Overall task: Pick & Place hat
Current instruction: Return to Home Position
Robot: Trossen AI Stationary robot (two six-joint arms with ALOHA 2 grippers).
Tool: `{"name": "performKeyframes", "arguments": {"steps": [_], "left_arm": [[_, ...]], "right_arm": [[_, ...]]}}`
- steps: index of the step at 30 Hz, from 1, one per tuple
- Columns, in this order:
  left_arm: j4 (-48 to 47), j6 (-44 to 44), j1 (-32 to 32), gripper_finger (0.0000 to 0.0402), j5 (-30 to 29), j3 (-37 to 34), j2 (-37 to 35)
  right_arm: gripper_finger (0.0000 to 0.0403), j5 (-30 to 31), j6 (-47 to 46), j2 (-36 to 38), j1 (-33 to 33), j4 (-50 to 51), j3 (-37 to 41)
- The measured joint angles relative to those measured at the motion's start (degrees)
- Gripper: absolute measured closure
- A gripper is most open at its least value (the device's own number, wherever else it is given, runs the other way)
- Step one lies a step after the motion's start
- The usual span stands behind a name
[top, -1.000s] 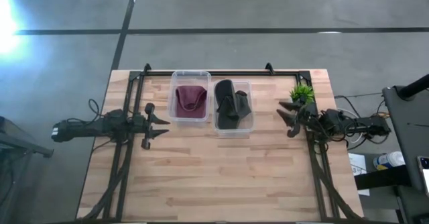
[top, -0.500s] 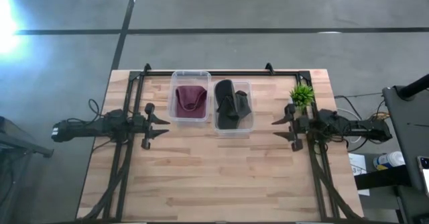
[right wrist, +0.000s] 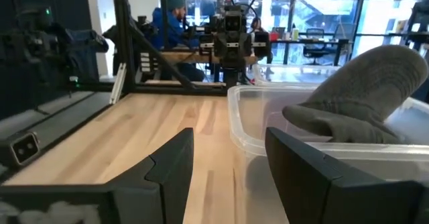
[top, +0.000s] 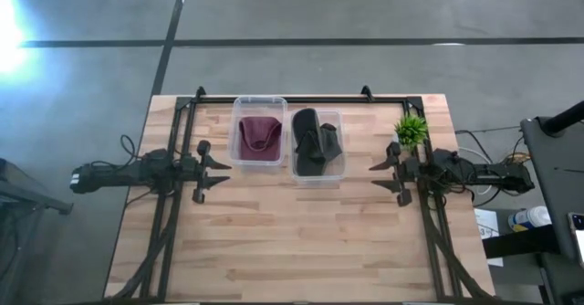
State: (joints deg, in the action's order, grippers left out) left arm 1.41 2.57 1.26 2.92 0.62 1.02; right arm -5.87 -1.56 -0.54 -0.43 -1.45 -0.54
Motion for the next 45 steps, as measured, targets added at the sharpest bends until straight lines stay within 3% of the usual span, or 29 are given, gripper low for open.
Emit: {"name": "performKeyframes", "arguments": {"steps": [8,45], "left_arm": [[0.0,0.0,0.0,0.0269,0.0,0.0,0.0],[0.0,0.0,0.0,0.0269,0.0,0.0,0.0]], "right_arm": [[0.0223,0.0,-6.2,0.0,0.0,0.0,0.0],[0.0223,0.0,-6.4,0.0,0.0,0.0,0.0]]}}
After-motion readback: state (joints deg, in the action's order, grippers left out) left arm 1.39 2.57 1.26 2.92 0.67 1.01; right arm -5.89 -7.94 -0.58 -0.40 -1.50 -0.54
